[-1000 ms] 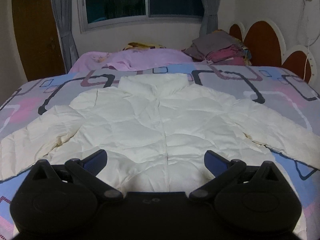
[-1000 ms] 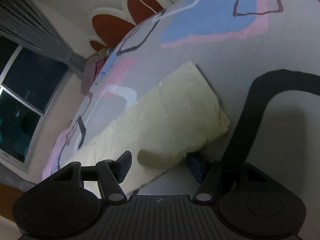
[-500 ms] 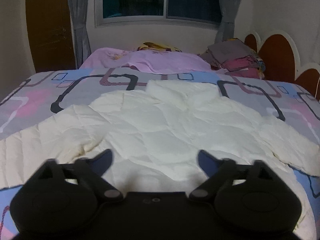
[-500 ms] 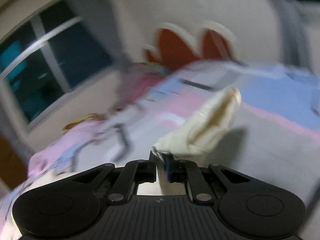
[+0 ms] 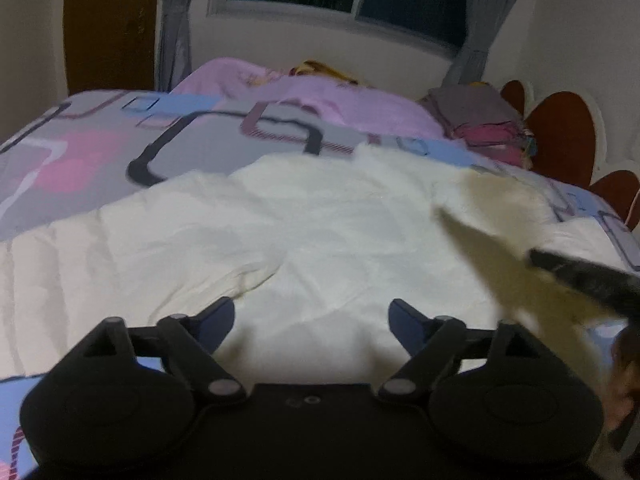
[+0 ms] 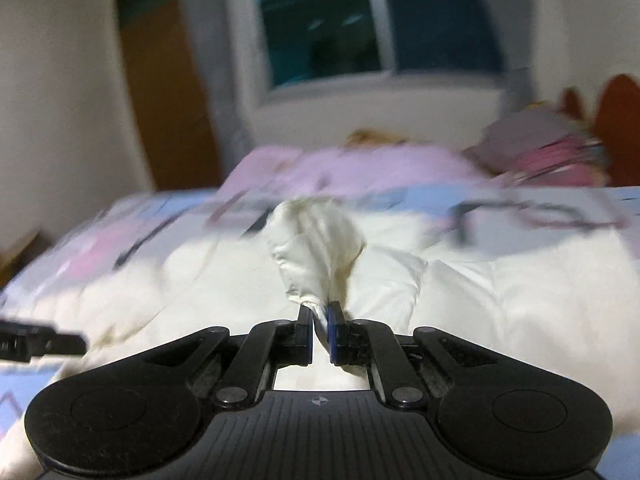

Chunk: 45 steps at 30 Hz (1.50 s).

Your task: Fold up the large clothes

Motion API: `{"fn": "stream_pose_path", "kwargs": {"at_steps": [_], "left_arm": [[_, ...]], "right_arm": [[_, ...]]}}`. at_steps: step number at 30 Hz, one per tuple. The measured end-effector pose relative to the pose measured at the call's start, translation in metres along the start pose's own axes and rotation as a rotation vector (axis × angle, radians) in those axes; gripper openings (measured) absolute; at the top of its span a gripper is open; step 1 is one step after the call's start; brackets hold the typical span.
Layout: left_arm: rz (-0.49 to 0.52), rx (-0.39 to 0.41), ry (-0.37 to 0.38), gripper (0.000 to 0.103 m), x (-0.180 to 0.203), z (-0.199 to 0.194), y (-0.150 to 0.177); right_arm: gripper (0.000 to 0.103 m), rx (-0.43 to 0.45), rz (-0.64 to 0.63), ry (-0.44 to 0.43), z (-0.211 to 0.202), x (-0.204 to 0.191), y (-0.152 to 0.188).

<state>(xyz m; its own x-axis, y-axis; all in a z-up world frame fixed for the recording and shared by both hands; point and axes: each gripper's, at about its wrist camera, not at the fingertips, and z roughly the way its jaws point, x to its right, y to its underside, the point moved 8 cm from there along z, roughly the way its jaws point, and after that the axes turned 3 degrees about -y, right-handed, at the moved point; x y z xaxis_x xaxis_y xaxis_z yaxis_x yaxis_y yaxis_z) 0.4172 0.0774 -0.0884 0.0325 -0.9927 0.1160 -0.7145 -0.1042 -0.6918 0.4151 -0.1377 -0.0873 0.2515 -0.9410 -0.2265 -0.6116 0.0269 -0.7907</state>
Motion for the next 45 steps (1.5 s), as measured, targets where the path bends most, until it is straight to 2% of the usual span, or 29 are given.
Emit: {"fn": "stream_pose_path", "kwargs": {"at_steps": [3,4,5,6,7,9,12,13,14,16,17,19,20,21,23,26,29,32,36,37,39,40,42,44,45], "left_arm": [[-0.047,-0.027,0.02,0.088,-0.012,0.009,0.006],[-0.054,-0.035,0.025,0.088,-0.013,0.012,0.008],[-0.058,-0.043,0.039,0.09,-0.013,0.014,0.01],[-0.062,-0.049,0.051,0.091,-0.011,0.017,0.01],[-0.063,-0.052,0.065,0.091,-0.009,0.019,0.011],[-0.059,-0.061,0.106,0.092,0.0,0.027,0.01],[-0.064,-0.083,0.182,0.091,0.021,0.042,0.008],[-0.067,-0.092,0.211,0.091,0.03,0.049,0.007],[-0.064,-0.1,0.234,0.09,0.036,0.056,0.007],[-0.057,-0.125,0.257,0.086,0.049,0.073,0.006],[-0.06,-0.138,0.266,0.082,0.052,0.082,0.007],[-0.067,-0.171,0.282,0.055,0.059,0.097,0.009],[-0.062,-0.177,0.303,0.02,0.062,0.102,0.009],[-0.061,-0.175,0.307,0.015,0.063,0.104,0.009],[-0.061,-0.111,0.306,0.012,0.062,0.093,0.0],[-0.059,0.0,0.266,0.011,0.047,0.065,-0.019],[-0.069,0.044,0.197,0.011,0.018,0.045,-0.022],[-0.045,-0.016,0.131,0.012,0.001,0.056,-0.003],[-0.067,-0.058,0.114,0.012,-0.002,0.069,0.011],[-0.054,-0.068,0.11,0.015,-0.001,0.07,0.011],[-0.046,-0.048,0.045,0.044,-0.008,0.062,0.007],[-0.048,-0.014,0.015,0.05,-0.014,0.056,0.001],[-0.027,0.064,-0.007,0.052,-0.018,0.043,-0.012],[0.03,0.082,0.001,0.052,-0.008,0.046,-0.027],[0.053,0.087,0.015,0.051,-0.001,0.05,-0.032]], "right_arm": [[0.008,-0.117,-0.049,-0.038,0.034,-0.029,0.032],[0.03,-0.153,-0.081,-0.024,0.042,-0.035,0.037],[0.069,-0.162,-0.115,-0.004,0.045,-0.038,0.041],[0.079,-0.105,-0.134,-0.001,0.036,-0.04,0.039],[0.083,-0.06,-0.14,-0.01,0.026,-0.042,0.036],[0.083,-0.044,-0.122,0.001,0.011,-0.029,0.032],[0.08,0.037,-0.034,0.062,-0.022,0.004,0.019],[0.072,0.066,0.007,0.089,-0.035,0.02,0.016],[0.069,0.087,0.044,0.118,-0.047,0.033,0.015],[0.067,0.129,0.15,0.214,-0.073,0.075,0.012],[0.058,0.143,0.199,0.256,-0.087,0.093,0.013],[0.05,0.154,0.313,0.338,-0.108,0.134,0.018],[0.048,0.158,0.371,0.373,-0.115,0.154,0.023],[0.045,0.158,0.399,0.394,-0.123,0.167,0.025],[0.044,0.13,0.42,0.422,-0.123,0.183,0.028],[0.044,0.09,0.411,0.413,-0.103,0.19,0.029],[0.044,0.029,0.399,0.408,-0.085,0.19,0.037],[0.044,-0.027,0.397,0.414,-0.068,0.192,0.052],[0.044,-0.041,0.396,0.416,-0.069,0.195,0.06],[0.044,-0.017,0.391,0.411,-0.078,0.194,0.055],[0.044,0.041,0.365,0.405,-0.092,0.191,0.041],[0.044,0.067,0.346,0.407,-0.097,0.191,0.032],[0.044,0.093,0.319,0.397,-0.095,0.195,0.015],[0.043,0.099,0.294,0.38,-0.081,0.198,-0.004],[0.037,0.099,0.279,0.364,-0.069,0.199,-0.014]]}}
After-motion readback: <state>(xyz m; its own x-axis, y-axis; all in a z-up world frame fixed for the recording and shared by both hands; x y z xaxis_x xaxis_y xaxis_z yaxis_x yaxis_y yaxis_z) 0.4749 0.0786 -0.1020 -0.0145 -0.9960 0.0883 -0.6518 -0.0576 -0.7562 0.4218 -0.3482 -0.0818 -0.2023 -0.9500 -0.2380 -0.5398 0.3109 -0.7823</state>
